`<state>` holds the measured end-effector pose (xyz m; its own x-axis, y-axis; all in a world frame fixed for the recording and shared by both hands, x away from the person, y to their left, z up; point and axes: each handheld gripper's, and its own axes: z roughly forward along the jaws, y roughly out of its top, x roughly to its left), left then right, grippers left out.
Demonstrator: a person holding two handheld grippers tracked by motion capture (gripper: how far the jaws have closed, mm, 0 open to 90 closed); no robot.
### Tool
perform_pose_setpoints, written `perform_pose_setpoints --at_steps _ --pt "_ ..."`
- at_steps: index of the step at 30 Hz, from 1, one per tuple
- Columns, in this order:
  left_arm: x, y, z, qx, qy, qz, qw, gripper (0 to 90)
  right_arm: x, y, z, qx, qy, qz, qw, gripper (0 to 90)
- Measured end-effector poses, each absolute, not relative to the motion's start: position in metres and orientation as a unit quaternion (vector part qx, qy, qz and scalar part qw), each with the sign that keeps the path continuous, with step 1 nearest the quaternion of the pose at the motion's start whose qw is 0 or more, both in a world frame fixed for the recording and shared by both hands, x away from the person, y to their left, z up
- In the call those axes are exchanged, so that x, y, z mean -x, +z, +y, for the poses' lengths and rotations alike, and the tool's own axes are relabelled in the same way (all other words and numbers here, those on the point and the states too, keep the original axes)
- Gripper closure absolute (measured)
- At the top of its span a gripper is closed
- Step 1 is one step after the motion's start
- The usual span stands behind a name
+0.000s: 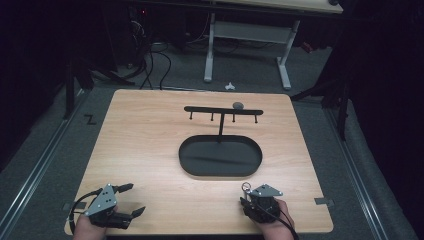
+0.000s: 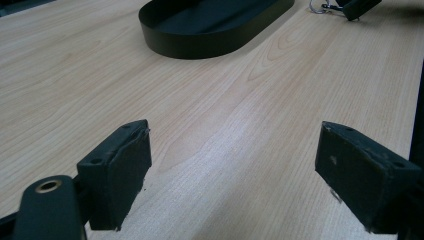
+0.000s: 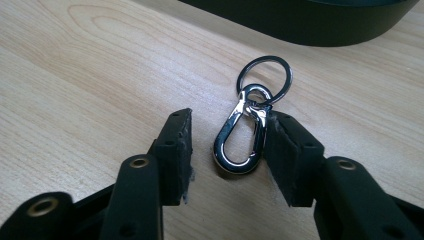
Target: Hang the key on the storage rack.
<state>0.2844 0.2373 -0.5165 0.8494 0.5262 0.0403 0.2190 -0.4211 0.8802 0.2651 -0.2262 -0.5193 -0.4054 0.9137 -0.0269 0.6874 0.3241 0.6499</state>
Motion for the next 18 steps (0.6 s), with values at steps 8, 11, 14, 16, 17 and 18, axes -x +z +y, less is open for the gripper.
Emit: perform_pose_setpoints --at_steps 8,11,14,16,17,18 --pt "-0.282 -0.517 0.237 -0.83 0.153 0.225 0.487 15.3 -0.279 -0.51 -0.224 -0.502 0.245 0.816 0.148 43.9" --pt "-0.281 -0.516 0.237 -0.83 0.156 0.22 0.489 15.3 -0.288 -0.504 -0.222 -0.502 0.218 0.827 0.127 43.7" --pt "-0.281 -0.516 0.238 -0.829 0.155 0.222 0.489 15.3 -0.295 -0.496 -0.222 -0.508 0.198 0.831 0.111 43.2" --pt "-0.282 -0.516 0.239 -0.828 0.153 0.224 0.491 15.3 -0.299 -0.494 -0.222 -0.508 0.175 0.837 0.102 44.5" --pt "-0.282 -0.516 0.239 -0.828 0.152 0.224 0.491 15.3 -0.301 -0.494 -0.222 -0.509 0.164 0.84 0.097 44.6" --pt "-0.282 -0.516 0.239 -0.827 0.153 0.224 0.492 15.3 -0.303 -0.493 -0.221 -0.51 0.15 0.842 0.093 44.3"
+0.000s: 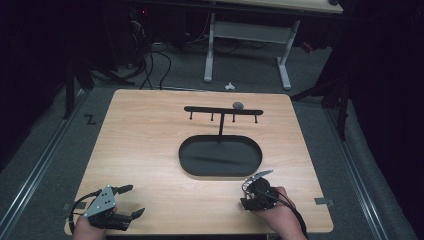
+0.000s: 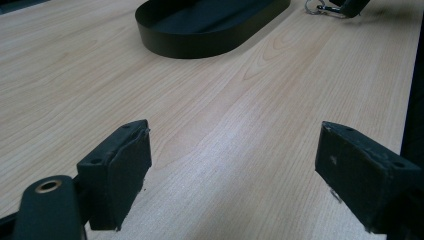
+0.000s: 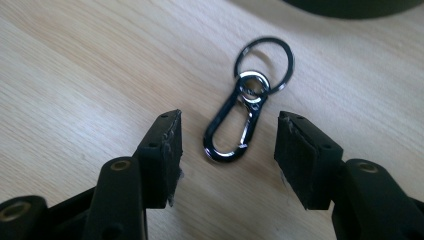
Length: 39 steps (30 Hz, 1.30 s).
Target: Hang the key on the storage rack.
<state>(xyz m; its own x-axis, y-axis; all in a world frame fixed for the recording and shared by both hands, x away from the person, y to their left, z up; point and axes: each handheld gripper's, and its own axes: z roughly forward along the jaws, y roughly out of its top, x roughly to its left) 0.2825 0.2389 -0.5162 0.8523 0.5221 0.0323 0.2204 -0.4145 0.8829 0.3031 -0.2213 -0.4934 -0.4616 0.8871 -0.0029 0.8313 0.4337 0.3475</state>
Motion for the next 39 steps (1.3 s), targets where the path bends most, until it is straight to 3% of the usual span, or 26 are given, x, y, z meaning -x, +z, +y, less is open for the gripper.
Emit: perform_pose_setpoints --at_steps 9,12,18,23,26,33,39 --pt "-0.283 -0.514 0.243 -0.821 0.157 0.226 0.501 15.3 -0.314 -0.493 -0.211 -0.501 0.085 0.858 0.074 40.3" --pt "-0.283 -0.513 0.245 -0.819 0.159 0.228 0.501 15.3 -0.317 -0.491 -0.205 -0.483 0.068 0.871 0.054 47.3" --pt "-0.283 -0.512 0.246 -0.818 0.159 0.229 0.504 15.3 -0.324 -0.49 -0.203 -0.472 0.054 0.879 0.036 50.2" --pt "-0.283 -0.512 0.246 -0.818 0.158 0.228 0.504 15.3 -0.329 -0.489 -0.204 -0.475 0.047 0.878 0.031 57.8" --pt "-0.283 -0.512 0.245 -0.817 0.158 0.228 0.505 15.3 -0.332 -0.488 -0.206 -0.475 0.048 0.878 0.034 67.0" --pt "-0.284 -0.513 0.245 -0.818 0.157 0.228 0.504 15.3 -0.332 -0.488 -0.206 -0.471 0.043 0.88 0.037 66.5" --pt "-0.284 -0.513 0.245 -0.82 0.156 0.226 0.502 15.3 -0.334 -0.487 -0.202 -0.462 0.042 0.883 0.066 55.7"
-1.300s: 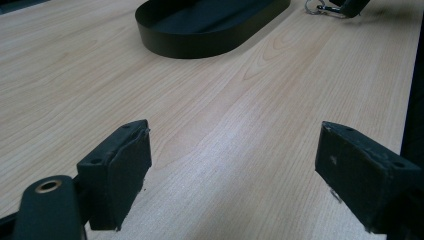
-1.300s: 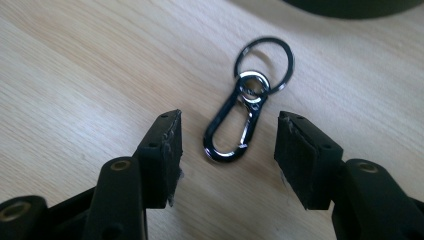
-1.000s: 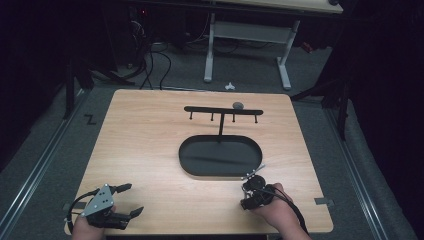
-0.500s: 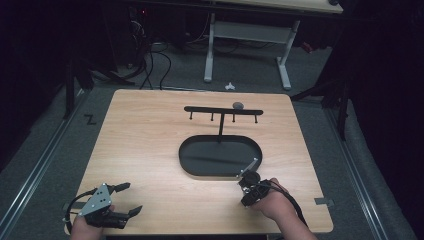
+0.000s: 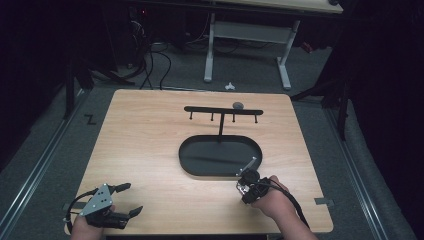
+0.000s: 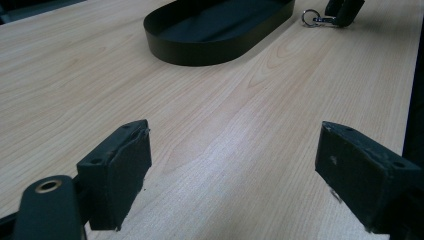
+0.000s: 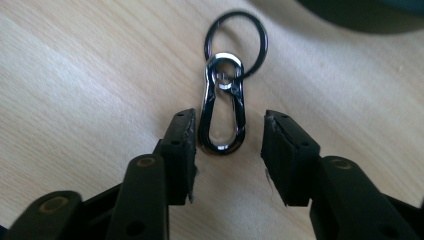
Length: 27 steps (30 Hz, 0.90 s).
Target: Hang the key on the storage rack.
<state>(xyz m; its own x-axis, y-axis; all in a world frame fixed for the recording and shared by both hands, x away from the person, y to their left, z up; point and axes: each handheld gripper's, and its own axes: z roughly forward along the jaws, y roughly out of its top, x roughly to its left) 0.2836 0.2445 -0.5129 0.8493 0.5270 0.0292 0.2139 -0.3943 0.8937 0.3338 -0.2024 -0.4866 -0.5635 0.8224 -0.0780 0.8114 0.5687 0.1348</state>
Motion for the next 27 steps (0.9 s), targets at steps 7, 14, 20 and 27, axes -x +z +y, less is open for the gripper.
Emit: perform_pose_setpoints --at_steps 7,14,20,27 --pt "-0.284 -0.513 0.244 -0.821 0.155 0.224 0.502 15.3 -0.34 -0.488 -0.194 -0.447 0.038 0.893 0.037 63.8" --pt "-0.283 -0.512 0.245 -0.817 0.157 0.225 0.506 15.3 -0.343 -0.488 -0.189 -0.438 0.022 0.898 0.028 67.2" --pt "-0.283 -0.512 0.244 -0.818 0.155 0.224 0.506 15.3 -0.343 -0.488 -0.192 -0.436 0.032 0.899 0.025 67.0" --pt "-0.283 -0.513 0.242 -0.821 0.154 0.223 0.503 15.3 -0.342 -0.488 -0.192 -0.436 0.034 0.899 0.027 68.2"
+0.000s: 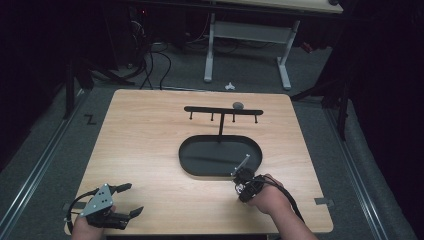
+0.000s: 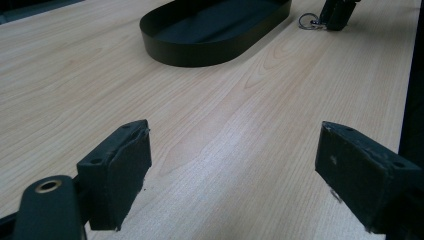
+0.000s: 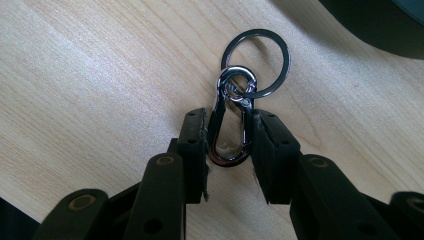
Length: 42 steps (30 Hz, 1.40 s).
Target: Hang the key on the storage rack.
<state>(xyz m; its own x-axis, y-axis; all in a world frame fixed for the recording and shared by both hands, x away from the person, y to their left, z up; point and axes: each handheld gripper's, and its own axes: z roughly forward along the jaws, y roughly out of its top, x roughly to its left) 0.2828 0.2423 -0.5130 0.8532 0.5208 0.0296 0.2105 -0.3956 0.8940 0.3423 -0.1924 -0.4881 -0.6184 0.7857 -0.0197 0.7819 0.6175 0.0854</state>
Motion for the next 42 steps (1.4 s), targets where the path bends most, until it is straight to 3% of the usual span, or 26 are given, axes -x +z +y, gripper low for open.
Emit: perform_pose_setpoints --at_steps 42 --pt "-0.284 -0.513 0.243 -0.82 0.154 0.224 0.504 15.3 -0.348 -0.403 -0.242 -0.482 0.081 0.867 0.094 68.2"
